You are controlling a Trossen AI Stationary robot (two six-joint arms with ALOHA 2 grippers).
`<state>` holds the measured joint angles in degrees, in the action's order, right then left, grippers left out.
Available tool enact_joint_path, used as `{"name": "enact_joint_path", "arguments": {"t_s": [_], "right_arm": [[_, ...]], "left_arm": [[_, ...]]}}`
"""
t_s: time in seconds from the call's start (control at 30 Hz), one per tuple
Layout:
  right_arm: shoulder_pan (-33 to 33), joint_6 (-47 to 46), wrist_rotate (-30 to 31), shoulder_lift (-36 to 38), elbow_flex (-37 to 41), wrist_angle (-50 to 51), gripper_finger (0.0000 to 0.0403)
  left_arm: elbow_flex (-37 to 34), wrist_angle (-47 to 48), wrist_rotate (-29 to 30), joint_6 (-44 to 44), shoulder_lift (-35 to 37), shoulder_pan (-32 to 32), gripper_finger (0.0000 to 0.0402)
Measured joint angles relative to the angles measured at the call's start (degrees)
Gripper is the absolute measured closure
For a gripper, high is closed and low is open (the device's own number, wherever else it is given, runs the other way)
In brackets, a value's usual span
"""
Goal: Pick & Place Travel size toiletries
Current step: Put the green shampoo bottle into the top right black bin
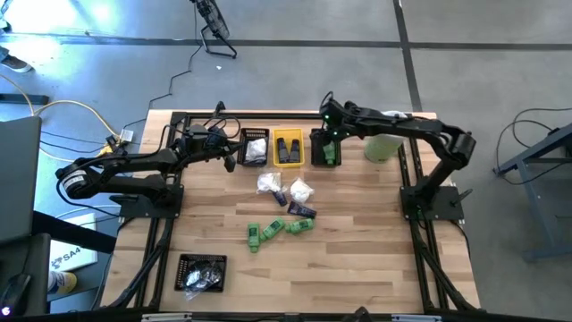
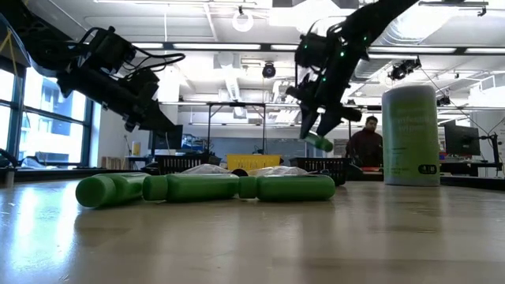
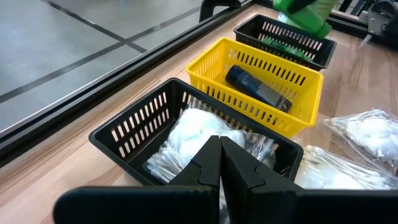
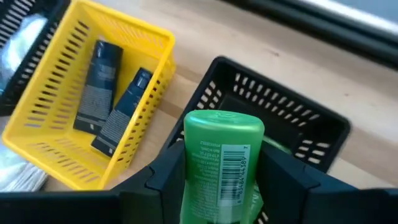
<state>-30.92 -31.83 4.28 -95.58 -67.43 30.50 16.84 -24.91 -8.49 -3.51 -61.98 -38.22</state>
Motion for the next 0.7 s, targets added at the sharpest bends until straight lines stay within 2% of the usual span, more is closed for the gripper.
{"name": "enact_joint_path", "arguments": {"t_s": [0.23,0.7], "right_arm": [[0.0,1.0,-1.7,-2.4,0.0,-0.7,0.0243],[0.2,3.3,0.2,-3.9,0.0,-0.9,0.0243]], "left_arm": [[0.0,0.8,0.0,0.0,0.0,0.0,0.0402],[0.0,1.2,0.0,0.0,0.0,0.0,0.0402]]}}
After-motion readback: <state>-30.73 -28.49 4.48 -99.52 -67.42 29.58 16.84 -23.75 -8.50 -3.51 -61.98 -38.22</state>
